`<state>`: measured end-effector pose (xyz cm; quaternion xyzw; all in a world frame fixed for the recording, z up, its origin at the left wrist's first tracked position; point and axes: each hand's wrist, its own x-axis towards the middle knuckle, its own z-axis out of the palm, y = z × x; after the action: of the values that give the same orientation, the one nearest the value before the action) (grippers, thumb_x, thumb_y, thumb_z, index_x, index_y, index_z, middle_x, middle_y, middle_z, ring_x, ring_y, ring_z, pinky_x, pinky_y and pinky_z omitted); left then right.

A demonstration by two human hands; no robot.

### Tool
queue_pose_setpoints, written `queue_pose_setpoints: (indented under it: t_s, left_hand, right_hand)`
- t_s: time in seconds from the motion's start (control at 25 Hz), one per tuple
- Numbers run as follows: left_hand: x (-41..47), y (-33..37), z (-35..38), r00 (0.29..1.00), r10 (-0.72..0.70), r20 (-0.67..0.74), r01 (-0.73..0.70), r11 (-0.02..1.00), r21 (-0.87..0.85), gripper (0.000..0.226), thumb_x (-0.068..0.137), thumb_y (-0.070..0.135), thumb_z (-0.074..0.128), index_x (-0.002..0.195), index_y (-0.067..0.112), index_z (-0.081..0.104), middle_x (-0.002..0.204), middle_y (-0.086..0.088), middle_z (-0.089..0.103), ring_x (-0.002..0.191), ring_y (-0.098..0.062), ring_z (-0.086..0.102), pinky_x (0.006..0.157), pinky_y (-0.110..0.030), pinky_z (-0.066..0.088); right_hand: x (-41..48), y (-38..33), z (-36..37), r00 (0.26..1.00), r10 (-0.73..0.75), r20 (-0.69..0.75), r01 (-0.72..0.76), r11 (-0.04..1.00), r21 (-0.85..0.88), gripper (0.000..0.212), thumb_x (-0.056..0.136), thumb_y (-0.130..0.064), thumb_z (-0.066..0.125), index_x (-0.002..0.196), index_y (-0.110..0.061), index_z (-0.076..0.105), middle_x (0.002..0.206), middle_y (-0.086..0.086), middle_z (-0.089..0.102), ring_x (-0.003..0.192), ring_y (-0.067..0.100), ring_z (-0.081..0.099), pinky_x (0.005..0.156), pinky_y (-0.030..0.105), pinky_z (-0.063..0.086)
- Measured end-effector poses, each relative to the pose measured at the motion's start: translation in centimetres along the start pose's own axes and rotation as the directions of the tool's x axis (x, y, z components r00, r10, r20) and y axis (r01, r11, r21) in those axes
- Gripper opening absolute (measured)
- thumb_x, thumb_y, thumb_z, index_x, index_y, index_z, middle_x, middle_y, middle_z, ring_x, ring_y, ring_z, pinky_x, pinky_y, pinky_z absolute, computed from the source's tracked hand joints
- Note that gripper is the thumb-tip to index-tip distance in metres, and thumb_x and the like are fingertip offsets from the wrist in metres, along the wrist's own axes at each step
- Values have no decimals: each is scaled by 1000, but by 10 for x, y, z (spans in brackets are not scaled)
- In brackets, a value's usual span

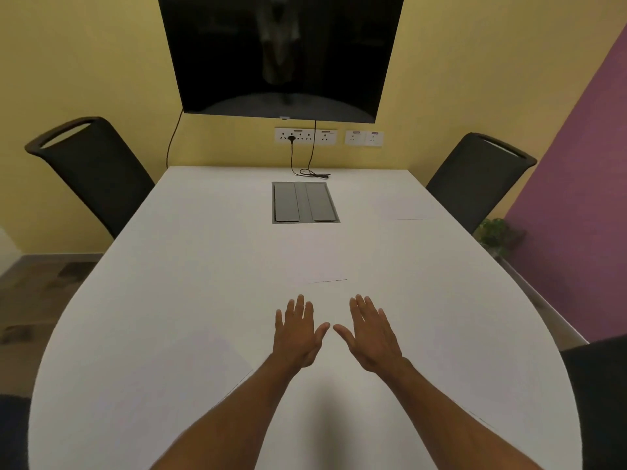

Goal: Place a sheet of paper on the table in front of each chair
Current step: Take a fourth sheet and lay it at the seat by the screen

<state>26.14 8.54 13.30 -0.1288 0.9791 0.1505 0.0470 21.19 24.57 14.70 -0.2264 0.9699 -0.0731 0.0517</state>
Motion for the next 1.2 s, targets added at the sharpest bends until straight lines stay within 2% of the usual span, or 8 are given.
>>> queue_pose_setpoints:
  t_s: [0.2, 0.36, 0.44, 0.72, 0.8, 0.88, 0.96, 1.2]
  left_hand:
    - [34, 15, -1, 995, -102, -8, 102, 994, -28, 71, 98, 57, 17, 154, 14, 8, 163, -6, -3, 151, -25, -4, 121, -47, -1]
    - [66, 18, 0, 980, -196, -18, 195, 980, -48, 71, 98, 56, 19, 154, 14, 9, 163, -6, -3, 151, -25, -3, 120, -47, 0]
    - [84, 21, 3, 978, -209, -15, 208, 977, -53, 70, 98, 55, 20, 154, 14, 9, 163, -6, -2, 151, -24, -2, 121, -46, 0]
    - [137, 17, 25, 976, -218, 19, 218, 976, -5, 66, 100, 49, 22, 153, 11, 9, 163, -9, -1, 151, -25, -1, 121, -47, 1]
    - [153, 12, 31, 978, -207, 39, 207, 978, 8, 65, 101, 48, 21, 154, 12, 8, 163, -8, -2, 151, -25, -1, 121, -47, 1]
    - [172, 0, 36, 979, -191, 64, 190, 981, 26, 65, 101, 47, 20, 154, 13, 6, 163, -8, -4, 151, -25, -3, 121, -46, 1]
    - [196, -16, 43, 980, -186, 76, 183, 982, 45, 64, 102, 46, 20, 154, 12, 4, 163, -7, -5, 151, -24, -3, 121, -46, 1]
    - [262, -50, 78, 973, -205, 103, 199, 978, 63, 58, 103, 34, 20, 153, 11, 3, 163, -8, -6, 151, -23, -1, 121, -46, 5]
  right_hand:
    - [46, 21, -4, 997, -78, 25, 76, 996, 52, 79, 95, -61, 19, 154, -11, 5, 163, 5, 1, 150, 18, -4, 121, 38, 0]
    - [79, 34, 0, 991, -136, 0, 136, 990, 38, 97, 78, -70, -5, 153, -10, 8, 163, 6, 6, 150, 19, 0, 121, 38, 4]
    - [97, 44, 5, 987, -161, -7, 161, 986, 31, 107, 68, -71, -14, 153, -10, 9, 163, 7, 7, 150, 19, 2, 121, 38, 5]
    - [156, 57, 32, 989, -139, 46, 137, 990, 42, 112, 63, -71, -18, 153, -11, 11, 162, 8, 8, 150, 20, 4, 121, 38, 5]
    - [172, 58, 41, 991, -114, 71, 108, 991, 79, 106, 70, -72, -10, 152, -10, 14, 162, 9, 11, 150, 21, 7, 121, 38, 8]
    - [192, 59, 48, 988, -85, 131, 66, 987, 146, 86, 89, -67, 17, 152, -9, 17, 161, 11, 14, 149, 25, 11, 121, 39, 12]
    - [215, 62, 59, 984, -58, 166, 22, 977, 211, 76, 95, -55, 37, 151, -8, 19, 160, 13, 16, 148, 28, 15, 120, 41, 15]
    - [279, 61, 101, 982, 36, 185, -86, 960, 267, 74, 96, -53, 39, 150, -5, 20, 159, 13, 18, 147, 28, 16, 120, 38, 16]
